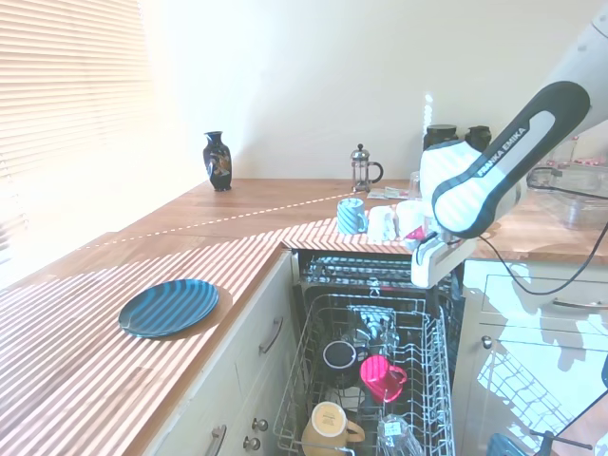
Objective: Remove a mug cup out of the dishwasher
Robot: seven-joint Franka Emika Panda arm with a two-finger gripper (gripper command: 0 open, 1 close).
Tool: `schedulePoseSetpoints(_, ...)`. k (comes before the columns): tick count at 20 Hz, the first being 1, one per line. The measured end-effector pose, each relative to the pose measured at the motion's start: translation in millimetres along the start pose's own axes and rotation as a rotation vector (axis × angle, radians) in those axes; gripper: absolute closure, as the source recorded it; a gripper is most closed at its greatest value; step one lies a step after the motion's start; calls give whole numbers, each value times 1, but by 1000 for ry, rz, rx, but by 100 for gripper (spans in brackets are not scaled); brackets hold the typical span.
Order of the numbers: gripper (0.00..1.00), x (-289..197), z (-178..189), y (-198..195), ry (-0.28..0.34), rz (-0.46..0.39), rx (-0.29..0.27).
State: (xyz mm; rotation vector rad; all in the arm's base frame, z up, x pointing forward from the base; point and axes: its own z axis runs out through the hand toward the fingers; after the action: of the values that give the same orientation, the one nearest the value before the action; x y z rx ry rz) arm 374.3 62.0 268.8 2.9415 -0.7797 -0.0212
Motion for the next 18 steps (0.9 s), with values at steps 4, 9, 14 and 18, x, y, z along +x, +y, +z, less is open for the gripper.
schedulePoseSetpoints(4, 0, -12, 42, -32, 12, -112, -39)
schedulePoseSetpoints(9, 0, 8, 79, -66, -11, -225, -74)
schedulePoseSetpoints(14, 0, 24, 102, -110, -28, -332, -158)
schedulePoseSetpoints(18, 0, 33, 144, -119, -66, -380, -228)
